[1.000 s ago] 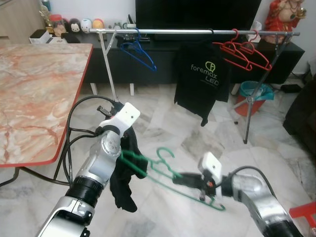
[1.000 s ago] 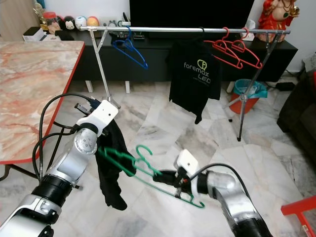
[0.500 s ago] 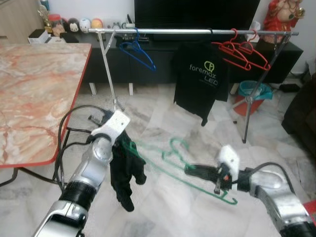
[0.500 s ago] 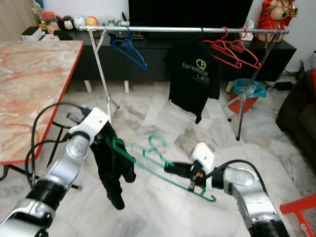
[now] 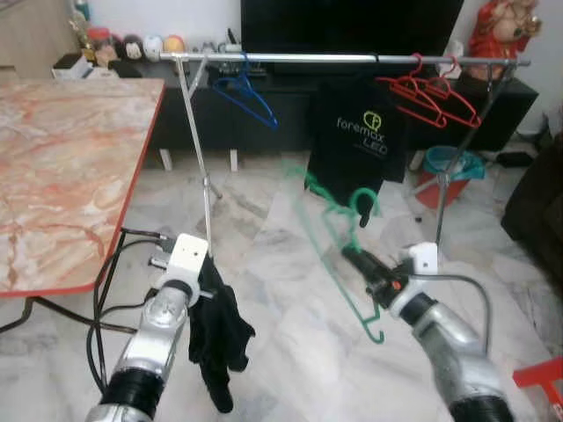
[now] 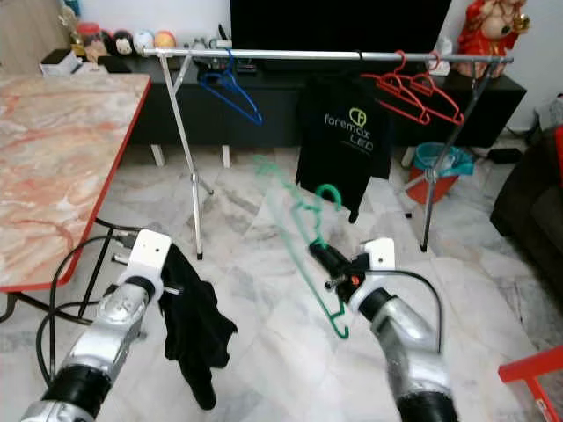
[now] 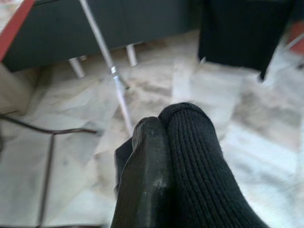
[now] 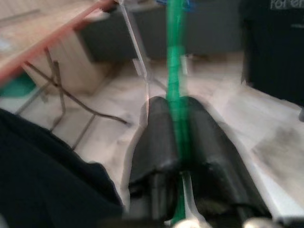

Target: Hang hanger

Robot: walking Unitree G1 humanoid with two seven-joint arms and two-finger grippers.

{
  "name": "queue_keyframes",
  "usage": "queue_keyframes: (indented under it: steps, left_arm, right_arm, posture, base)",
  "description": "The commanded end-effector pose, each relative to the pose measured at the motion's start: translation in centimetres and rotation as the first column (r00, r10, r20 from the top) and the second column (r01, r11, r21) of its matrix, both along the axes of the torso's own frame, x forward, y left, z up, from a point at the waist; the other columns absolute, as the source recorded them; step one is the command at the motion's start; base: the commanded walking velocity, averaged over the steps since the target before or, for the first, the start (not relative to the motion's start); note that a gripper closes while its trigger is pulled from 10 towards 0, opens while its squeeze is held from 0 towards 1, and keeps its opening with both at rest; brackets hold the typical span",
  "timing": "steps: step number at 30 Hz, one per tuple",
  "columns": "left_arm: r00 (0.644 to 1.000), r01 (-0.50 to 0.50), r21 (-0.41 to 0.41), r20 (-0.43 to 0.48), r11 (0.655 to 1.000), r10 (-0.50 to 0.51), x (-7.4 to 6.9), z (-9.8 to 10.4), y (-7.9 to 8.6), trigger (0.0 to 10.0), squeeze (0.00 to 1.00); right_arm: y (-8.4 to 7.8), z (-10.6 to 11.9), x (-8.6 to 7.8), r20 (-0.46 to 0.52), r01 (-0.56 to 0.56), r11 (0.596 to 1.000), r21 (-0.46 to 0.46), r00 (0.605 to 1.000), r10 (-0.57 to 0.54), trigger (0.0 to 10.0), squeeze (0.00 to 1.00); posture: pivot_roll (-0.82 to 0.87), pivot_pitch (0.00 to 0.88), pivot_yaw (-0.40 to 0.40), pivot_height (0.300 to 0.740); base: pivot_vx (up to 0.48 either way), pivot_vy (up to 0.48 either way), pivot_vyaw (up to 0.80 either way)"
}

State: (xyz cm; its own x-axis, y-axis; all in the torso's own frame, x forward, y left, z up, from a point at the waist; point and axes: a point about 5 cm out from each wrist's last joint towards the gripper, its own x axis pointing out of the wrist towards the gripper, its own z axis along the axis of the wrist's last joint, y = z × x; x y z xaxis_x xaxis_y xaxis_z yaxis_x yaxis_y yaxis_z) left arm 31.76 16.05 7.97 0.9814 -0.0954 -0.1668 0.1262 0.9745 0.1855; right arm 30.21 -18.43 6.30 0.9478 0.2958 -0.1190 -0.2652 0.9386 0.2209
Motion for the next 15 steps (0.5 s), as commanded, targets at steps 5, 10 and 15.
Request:
queue_keyframes:
  steps: [5, 10, 15]
  left_arm:
    - [0.994, -0.005, -0.149, 0.106, 0.989, 0.021, -0.2, 1.4, 0.1, 10.0, 0.00]
    - [0.992, -0.014, -0.199, 0.123, 0.980, 0.039, -0.6, 1.4, 0.4, 10.0, 0.00]
    - [0.989, -0.007, -0.240, 0.141, 0.971, 0.042, -0.5, 1.8, 0.4, 10.0, 0.00]
  right_arm:
    - [-0.7, -0.7, -0.1, 0.005, 0.248, 0.967, -0.063, 0.969, -0.248, 10.0, 0.00]
    - [0.4, -1.1, -0.2, 0.057, 0.280, 0.955, -0.093, 0.960, -0.276, 10.0, 0.00]
    - [-0.4, -0.4, 0.0, 0.111, 0.334, 0.933, -0.138, 0.941, -0.320, 10.0, 0.00]
  posture:
    - [0.05, 0.000, -0.015, 0.740]
    - [0.05, 0.000, -0.004, 0.740]
    - [0.06, 0.000, -0.006, 0.740]
  base:
    - [0.000, 0.000, 0.00]
    - [0.000, 0.000, 0.00]
    - [0.000, 0.000, 0.00]
